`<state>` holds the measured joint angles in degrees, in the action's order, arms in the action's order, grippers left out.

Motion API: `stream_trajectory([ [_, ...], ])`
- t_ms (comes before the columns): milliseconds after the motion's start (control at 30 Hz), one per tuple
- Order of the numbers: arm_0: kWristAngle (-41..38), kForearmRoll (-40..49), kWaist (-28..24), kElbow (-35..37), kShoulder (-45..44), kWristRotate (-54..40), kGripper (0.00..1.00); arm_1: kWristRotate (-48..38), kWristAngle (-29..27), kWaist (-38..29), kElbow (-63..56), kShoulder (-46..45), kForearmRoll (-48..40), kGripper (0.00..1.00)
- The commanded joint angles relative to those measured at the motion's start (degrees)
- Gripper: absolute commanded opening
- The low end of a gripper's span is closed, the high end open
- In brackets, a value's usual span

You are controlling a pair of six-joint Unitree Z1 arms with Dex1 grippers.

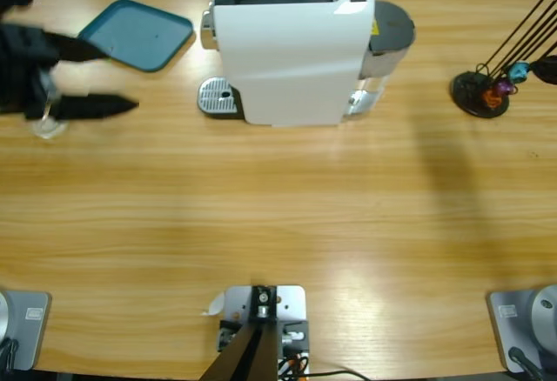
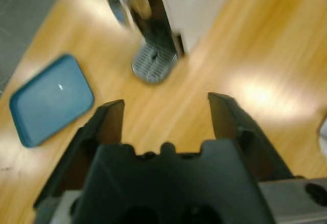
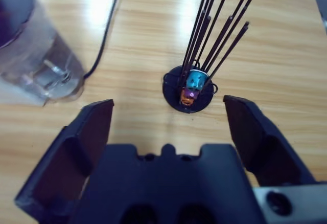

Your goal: Pour coffee

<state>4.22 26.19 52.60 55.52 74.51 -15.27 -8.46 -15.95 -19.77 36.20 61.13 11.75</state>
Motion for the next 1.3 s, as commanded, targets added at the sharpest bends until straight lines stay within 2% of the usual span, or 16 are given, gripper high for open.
stream_trajectory([
  [33,1.58,2.11,0.48,-7.71,-3.01,-1.08,0.994,-2.97,-3.58,1.88,-13.31,11.06,-20.82,0.666],
  [67,2.16,2.11,0.48,-7.85,-3.06,-1.08,0.999,-3.00,-3.58,2.56,-14.56,11.64,-23.18,0.619],
  [167,3.30,2.07,0.48,-7.86,-2.09,-1.08,1.000,-3.14,-3.17,3.86,-16.40,13.31,-27.71,0.589],
  [233,4.32,2.04,0.48,-7.72,-0.35,-1.17,1.000,-3.23,-2.70,4.73,-17.63,15.00,-30.61,0.467],
  [500,7.52,1.69,0.48,-6.65,1.56,-0.45,1.000,-3.14,1.29,8.61,-20.89,18.87,-40.47,0.462],
  [667,8.43,1.49,0.48,-6.56,2.09,0.68,1.000,-2.95,1.45,8.77,-21.25,21.14,-42.74,0.461],
  [733,8.43,1.49,0.48,-6.56,2.13,0.68,1.000,-2.61,1.54,9.23,-21.27,21.79,-43.41,0.338],
  [967,8.40,1.49,0.48,-6.55,2.72,1.12,1.000,-2.35,1.64,10.19,-21.69,21.93,-44.53,0.333],
  [1033,8.43,1.49,0.48,-6.48,2.74,1.12,1.000,-2.07,1.98,10.19,-21.68,22.03,-44.60,0.207],
  [1133,8.43,1.49,0.46,-6.48,2.65,1.21,1.000,-2.00,2.01,10.19,-21.69,22.05,-44.62,0.202],
  [1167,8.42,1.49,0.48,-6.48,2.57,1.26,1.000,-1.98,1.99,10.19,-21.76,21.95,-44.64,0.191],
  [1200,8.38,1.49,0.48,-6.48,2.57,1.33,1.000,-1.86,1.99,10.19,-21.84,21.91,-44.83,0.138],
  [1300,8.38,1.49,0.48,-6.49,2.57,1.84,1.000,-1.74,1.89,10.28,-21.96,21.75,-45.13,0.131],
])
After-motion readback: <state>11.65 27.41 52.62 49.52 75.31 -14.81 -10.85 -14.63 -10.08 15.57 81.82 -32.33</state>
